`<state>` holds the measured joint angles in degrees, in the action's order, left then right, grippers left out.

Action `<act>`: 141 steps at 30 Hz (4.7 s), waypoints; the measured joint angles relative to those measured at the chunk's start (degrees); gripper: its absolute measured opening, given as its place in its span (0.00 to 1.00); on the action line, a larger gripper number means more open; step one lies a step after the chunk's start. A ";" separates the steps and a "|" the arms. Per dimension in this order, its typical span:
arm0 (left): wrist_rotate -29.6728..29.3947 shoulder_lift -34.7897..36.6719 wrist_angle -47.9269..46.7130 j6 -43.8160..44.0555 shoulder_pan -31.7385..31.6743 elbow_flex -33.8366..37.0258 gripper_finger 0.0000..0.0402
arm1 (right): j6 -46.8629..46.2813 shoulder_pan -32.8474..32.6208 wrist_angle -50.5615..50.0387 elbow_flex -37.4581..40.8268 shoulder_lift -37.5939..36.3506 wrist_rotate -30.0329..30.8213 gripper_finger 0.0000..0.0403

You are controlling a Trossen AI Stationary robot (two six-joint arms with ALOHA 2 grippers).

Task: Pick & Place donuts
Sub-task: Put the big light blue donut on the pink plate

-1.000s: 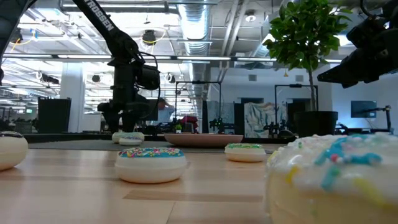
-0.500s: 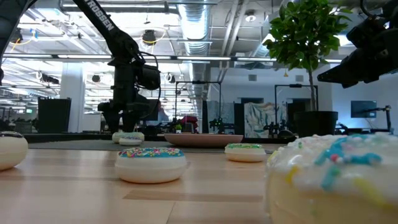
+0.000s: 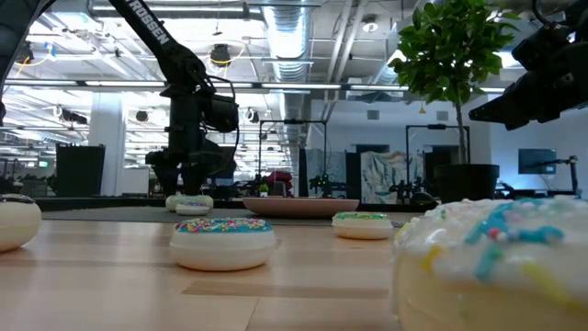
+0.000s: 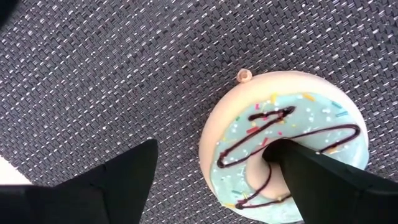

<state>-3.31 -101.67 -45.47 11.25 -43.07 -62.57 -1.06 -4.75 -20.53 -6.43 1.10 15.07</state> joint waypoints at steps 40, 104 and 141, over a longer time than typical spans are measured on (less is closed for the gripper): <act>2.64 0.07 6.12 1.98 0.11 2.78 0.71 | 0.01 0.00 -0.02 0.00 0.02 0.02 0.00; 2.54 0.07 -0.72 4.19 1.88 -4.07 0.44 | 0.01 0.00 0.00 0.01 0.00 0.01 0.00; 0.97 0.07 4.03 3.13 1.92 -1.27 0.44 | 0.00 0.00 -0.02 -0.01 0.00 0.02 0.00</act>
<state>-2.34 -101.60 -41.44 14.37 -41.15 -63.83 -1.06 -4.75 -20.56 -6.44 1.10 15.09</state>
